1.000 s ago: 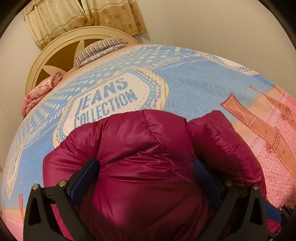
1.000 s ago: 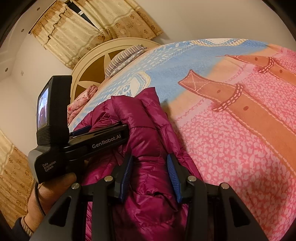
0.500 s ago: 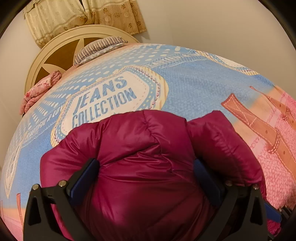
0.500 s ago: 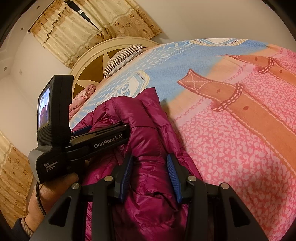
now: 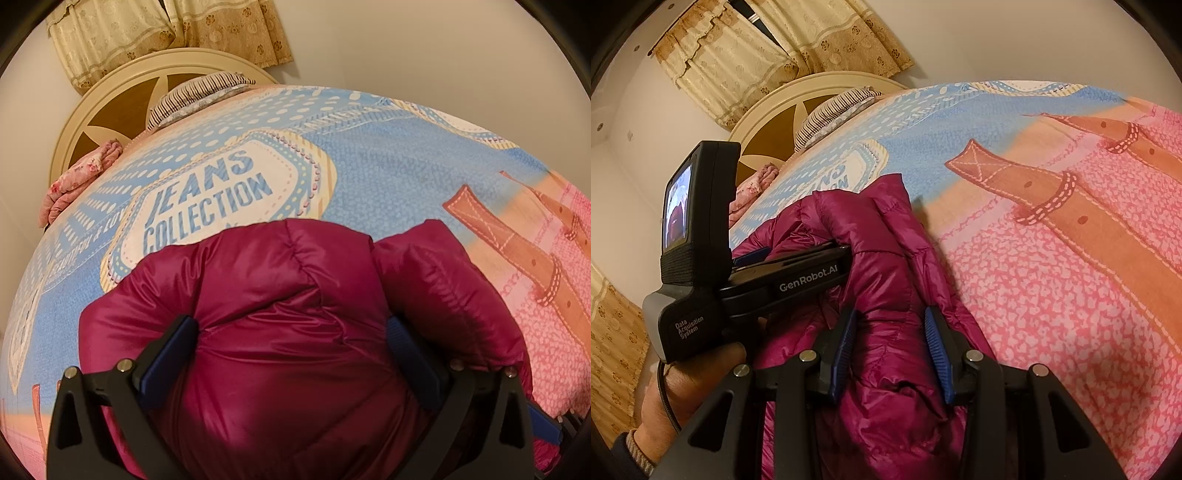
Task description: Fold large clothes
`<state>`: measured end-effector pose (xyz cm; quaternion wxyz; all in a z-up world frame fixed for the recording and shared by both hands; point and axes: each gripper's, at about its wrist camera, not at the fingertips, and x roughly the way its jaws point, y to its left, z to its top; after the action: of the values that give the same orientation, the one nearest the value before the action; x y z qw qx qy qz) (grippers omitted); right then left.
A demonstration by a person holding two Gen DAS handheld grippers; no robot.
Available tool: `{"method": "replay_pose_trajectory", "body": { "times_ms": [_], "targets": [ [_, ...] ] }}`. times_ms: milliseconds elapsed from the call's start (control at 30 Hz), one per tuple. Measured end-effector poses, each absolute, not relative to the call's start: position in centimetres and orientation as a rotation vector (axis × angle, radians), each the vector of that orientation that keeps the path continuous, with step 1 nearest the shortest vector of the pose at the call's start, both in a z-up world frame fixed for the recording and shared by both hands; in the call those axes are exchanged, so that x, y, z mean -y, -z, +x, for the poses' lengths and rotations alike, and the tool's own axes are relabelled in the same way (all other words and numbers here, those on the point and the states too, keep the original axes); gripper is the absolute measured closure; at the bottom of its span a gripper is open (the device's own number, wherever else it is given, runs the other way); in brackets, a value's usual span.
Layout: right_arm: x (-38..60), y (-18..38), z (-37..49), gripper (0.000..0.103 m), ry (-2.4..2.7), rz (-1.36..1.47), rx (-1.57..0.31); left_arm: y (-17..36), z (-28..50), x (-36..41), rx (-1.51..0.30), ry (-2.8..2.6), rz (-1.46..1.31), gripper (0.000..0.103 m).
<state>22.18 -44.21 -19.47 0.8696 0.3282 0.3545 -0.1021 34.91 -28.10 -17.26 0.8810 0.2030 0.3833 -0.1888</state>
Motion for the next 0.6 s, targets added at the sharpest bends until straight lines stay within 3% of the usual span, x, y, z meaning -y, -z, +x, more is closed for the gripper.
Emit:
{"method": "replay_pose_trajectory", "body": {
  "times_ms": [467,600],
  "targets": [
    [44.3,19.5,22.2,0.063,0.212,0.687,-0.740,17.3,35.0,28.0,-0.808,0.389,0.434,0.000],
    [44.6,19.6,22.2,0.062,0.192,0.704,-0.738,15.2,33.7,26.3,-0.782,0.383,0.413,0.000]
  ]
}}
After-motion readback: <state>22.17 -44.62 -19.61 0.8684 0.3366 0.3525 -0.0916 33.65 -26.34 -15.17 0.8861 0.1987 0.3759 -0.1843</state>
